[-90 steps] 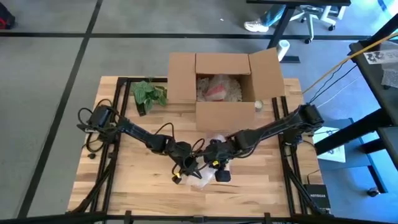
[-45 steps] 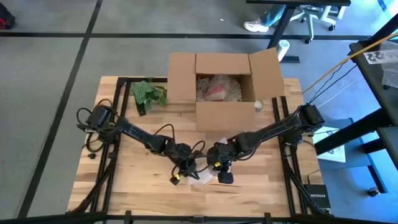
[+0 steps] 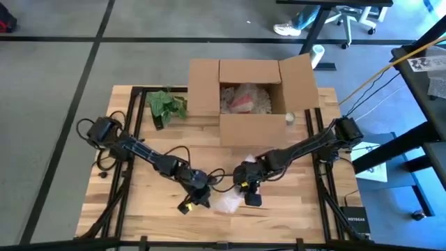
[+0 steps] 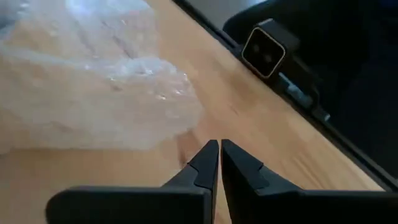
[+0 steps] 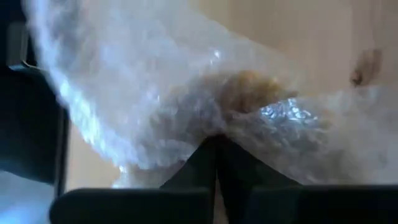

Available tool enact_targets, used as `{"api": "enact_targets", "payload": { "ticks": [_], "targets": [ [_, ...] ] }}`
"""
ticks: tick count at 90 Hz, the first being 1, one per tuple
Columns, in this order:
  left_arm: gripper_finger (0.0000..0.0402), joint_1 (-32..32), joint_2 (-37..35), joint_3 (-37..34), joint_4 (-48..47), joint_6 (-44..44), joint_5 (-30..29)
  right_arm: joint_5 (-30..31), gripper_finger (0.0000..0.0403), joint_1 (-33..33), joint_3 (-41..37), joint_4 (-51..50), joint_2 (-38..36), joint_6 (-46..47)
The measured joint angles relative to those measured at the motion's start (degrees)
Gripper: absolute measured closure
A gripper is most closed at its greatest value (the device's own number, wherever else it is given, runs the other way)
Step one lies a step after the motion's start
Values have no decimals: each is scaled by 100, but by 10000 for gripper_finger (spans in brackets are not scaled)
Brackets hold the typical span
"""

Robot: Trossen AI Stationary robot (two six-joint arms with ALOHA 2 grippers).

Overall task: Wrap mug
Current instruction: Wrap the yellow mug with the bubble wrap

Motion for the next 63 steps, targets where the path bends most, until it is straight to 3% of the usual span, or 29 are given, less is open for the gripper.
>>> {"api": "enact_targets", "payload": {
  "ticks": [39,54,63],
  "targets": [
    [402,192,820,-167,1605,46,-231,-335,403,-127,-164,907,214,152],
    [402,226,844,-169,1900,214,-854,-622,403,-162,-121,1421,570,194],
    [402,191,794,-169,1981,349,-935,-569,403,-156,-131,1542,577,183]
  ]
}}
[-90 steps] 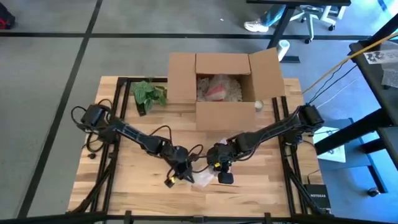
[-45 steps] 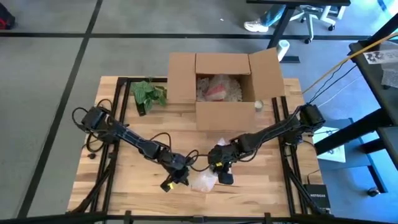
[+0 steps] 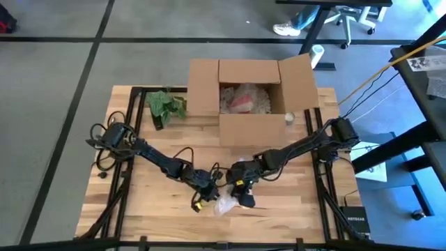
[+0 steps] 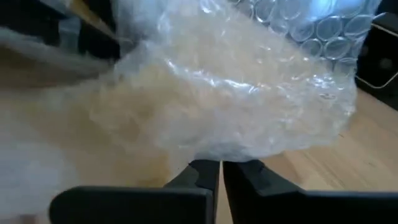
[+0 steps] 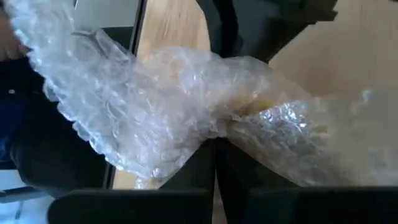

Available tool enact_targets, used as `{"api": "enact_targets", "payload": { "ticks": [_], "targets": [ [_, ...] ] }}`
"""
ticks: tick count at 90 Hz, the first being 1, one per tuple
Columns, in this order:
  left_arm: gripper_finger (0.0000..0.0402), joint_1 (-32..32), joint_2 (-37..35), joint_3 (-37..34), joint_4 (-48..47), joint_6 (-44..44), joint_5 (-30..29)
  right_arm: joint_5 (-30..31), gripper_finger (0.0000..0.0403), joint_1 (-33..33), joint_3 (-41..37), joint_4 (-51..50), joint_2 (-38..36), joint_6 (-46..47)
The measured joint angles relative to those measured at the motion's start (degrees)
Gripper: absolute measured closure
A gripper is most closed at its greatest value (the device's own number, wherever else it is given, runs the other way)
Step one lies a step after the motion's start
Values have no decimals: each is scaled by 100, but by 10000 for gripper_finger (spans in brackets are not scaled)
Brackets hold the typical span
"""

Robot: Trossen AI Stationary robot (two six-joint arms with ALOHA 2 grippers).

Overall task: Wrap mug
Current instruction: Wrap the yellow mug with the bubble wrap

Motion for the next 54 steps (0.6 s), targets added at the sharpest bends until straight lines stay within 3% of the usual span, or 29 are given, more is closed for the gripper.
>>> {"api": "enact_targets", "payload": {
  "ticks": [28,54],
  "targets": [
    [402,-226,-477,39,-122,272,-195,217,403,5,136,-180,28,-159],
    [402,-404,-851,46,-86,621,-488,1210,403,10,397,-1801,59,-151]
  ]
}}
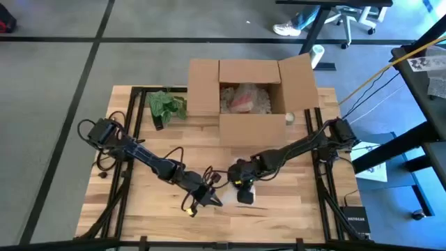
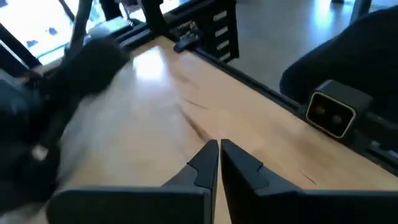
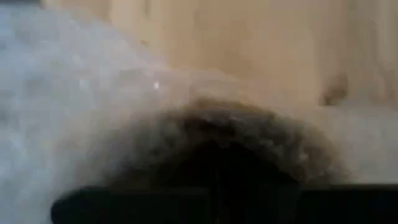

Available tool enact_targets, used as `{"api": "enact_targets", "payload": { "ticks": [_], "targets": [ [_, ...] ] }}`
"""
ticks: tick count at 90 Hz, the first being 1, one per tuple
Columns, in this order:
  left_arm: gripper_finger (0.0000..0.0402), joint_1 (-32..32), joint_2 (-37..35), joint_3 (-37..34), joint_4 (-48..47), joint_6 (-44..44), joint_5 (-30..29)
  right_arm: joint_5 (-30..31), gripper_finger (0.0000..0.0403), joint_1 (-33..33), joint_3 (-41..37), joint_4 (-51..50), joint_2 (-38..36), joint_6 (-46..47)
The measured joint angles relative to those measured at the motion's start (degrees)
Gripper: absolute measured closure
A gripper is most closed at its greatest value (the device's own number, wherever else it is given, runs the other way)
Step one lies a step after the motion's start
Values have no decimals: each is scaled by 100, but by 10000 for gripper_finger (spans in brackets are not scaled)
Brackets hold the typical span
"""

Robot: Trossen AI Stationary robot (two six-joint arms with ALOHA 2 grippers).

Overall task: Wrap mug
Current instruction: Wrap the yellow mug with the bubble wrap

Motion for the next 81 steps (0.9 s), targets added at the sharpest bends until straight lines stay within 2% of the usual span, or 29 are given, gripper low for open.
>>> {"api": "enact_targets", "payload": {
  "ticks": [36,48,53,70,75,81],
  "targets": [
    [402,22,-25,-21,-406,-154,-139,171,403,2,36,-44,9,93],
    [402,22,-23,-24,-419,-155,-139,-651,403,-18,14,677,32,-40],
    [402,22,-23,-26,-422,-159,-137,-804,403,-6,18,944,66,-11],
    [402,22,-20,-28,-428,-172,-146,-55,403,11,62,-301,51,422],
    [402,26,-17,-28,-440,-172,-148,-148,403,26,51,-297,62,412],
    [402,26,-17,-31,-426,-164,-148,-455,403,112,28,246,89,243]
  ]
}}
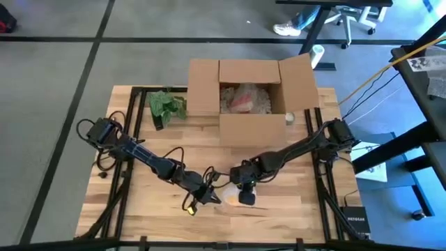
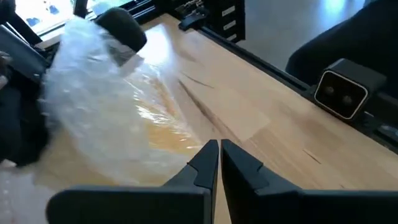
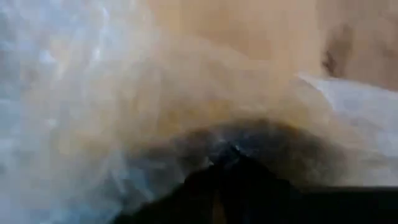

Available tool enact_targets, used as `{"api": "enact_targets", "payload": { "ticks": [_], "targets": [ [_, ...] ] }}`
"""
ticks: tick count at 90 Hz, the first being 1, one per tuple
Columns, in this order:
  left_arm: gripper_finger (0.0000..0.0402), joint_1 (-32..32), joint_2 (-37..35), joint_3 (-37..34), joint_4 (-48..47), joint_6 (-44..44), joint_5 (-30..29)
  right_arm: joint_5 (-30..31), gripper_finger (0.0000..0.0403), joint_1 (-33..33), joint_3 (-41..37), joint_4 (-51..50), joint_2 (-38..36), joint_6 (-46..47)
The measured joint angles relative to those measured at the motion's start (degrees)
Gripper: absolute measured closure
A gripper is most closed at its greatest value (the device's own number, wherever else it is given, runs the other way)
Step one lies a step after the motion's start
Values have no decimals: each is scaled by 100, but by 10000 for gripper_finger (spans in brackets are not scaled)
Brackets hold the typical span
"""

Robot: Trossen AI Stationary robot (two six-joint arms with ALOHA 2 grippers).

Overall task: Wrap mug
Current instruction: Wrap the yellow mug with the bubble wrap

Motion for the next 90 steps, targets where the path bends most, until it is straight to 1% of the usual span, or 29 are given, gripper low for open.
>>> {"api": "enact_targets", "payload": {
  "ticks": [5,8,20,32,48,57,64,74,90],
  "targets": [
    [402,-4,3,2,2,1,9,-56,403,86,-3,446,31,-87],
    [402,-6,31,1,3,-5,14,-59,403,122,13,531,46,-93],
    [402,1,247,2,98,-21,87,166,403,129,265,66,58,-116],
    [402,86,637,2,267,-145,209,368,403,115,505,-300,68,-168],
    [402,352,1023,15,916,-28,280,559,403,108,719,-712,71,-303],
    [401,564,1113,15,1162,140,278,696,403,101,744,-978,52,-302],
    [401,749,1119,15,1152,273,225,774,403,61,755,-1217,41,-292],
    [401,963,1121,13,1093,175,106,846,403,21,759,-1453,31,-270],
    [401,957,1117,26,907,135,35,776,403,36,764,-1454,31,-243]
  ]
}}
